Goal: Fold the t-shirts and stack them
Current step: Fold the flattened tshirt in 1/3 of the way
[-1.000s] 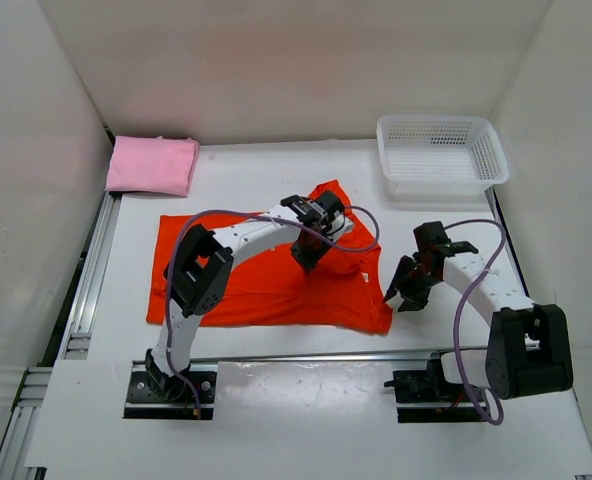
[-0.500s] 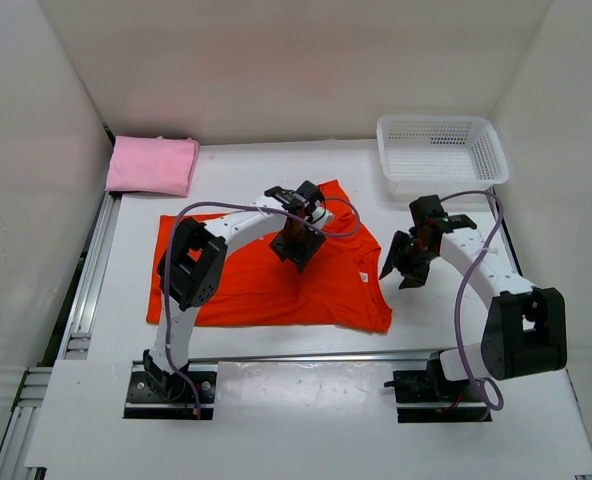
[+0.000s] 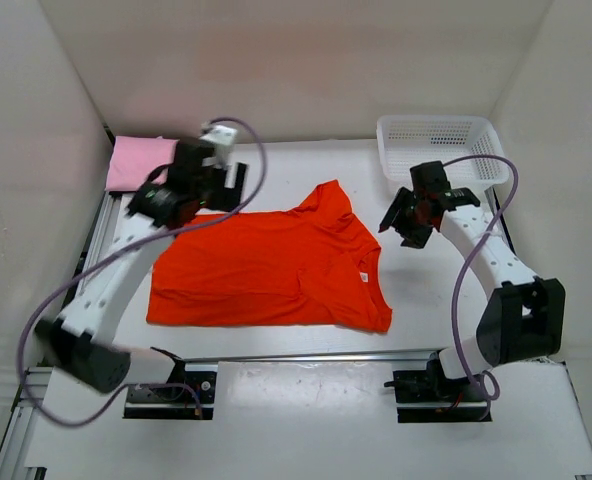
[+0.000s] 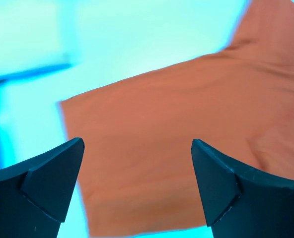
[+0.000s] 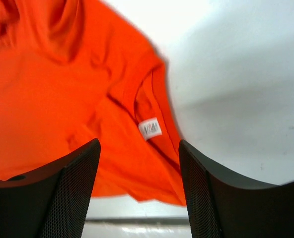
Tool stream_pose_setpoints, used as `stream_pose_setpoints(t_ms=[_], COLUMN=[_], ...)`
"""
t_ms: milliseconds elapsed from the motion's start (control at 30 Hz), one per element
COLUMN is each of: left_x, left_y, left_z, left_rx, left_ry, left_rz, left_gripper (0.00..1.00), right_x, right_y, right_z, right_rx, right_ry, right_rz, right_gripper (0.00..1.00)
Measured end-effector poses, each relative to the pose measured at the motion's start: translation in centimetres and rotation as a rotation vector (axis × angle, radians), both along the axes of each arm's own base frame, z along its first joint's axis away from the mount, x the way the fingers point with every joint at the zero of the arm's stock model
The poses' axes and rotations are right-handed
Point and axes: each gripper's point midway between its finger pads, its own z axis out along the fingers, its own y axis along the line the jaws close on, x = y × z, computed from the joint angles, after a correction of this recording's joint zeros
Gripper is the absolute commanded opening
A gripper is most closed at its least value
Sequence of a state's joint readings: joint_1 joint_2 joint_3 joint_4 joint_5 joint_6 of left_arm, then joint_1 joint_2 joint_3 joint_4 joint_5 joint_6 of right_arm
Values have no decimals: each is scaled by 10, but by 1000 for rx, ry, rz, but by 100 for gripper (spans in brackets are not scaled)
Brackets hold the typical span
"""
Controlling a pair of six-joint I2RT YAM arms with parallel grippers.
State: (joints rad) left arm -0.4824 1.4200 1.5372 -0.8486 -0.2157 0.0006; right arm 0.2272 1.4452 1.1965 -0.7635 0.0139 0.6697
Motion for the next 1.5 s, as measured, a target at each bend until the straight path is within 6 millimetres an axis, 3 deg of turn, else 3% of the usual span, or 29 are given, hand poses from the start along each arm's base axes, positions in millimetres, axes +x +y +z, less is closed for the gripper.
stream_pose_setpoints(t_ms=[100, 233, 333, 467, 633, 900, 1100, 1500], left_x=[-27, -65, -92, -119, -143, -170, -183, -184], left_y=[69, 140, 170, 195, 205, 206, 206, 206], left_z=[19, -4, -26, -37, -37, -52, -54, -52], left_rx=[-3, 33, 60, 57, 40, 43, 44, 42], left_ry=[-89, -80, -28, -7, -20, 13, 5, -7], left_rz=[165, 360, 453, 549, 595, 610, 614, 614], left_gripper=[100, 100, 100, 100, 100, 100, 100, 100], right_x=[17, 32, 46, 67, 82, 81, 78, 79], right_y=[-5, -16, -17, -10, 21, 76, 75, 73], right_z=[-4, -15, -18, -21, -30, -45, -50, -51], right_rx=[-35, -117, -153, -178, -196, -239, -263, -274], right_ry=[-20, -11, -10, -11, -3, 13, 29, 29], right_rz=[-59, -118, -141, -166, -130, -11, -16, -35], right_gripper=[69, 69, 69, 69, 69, 69, 69, 69])
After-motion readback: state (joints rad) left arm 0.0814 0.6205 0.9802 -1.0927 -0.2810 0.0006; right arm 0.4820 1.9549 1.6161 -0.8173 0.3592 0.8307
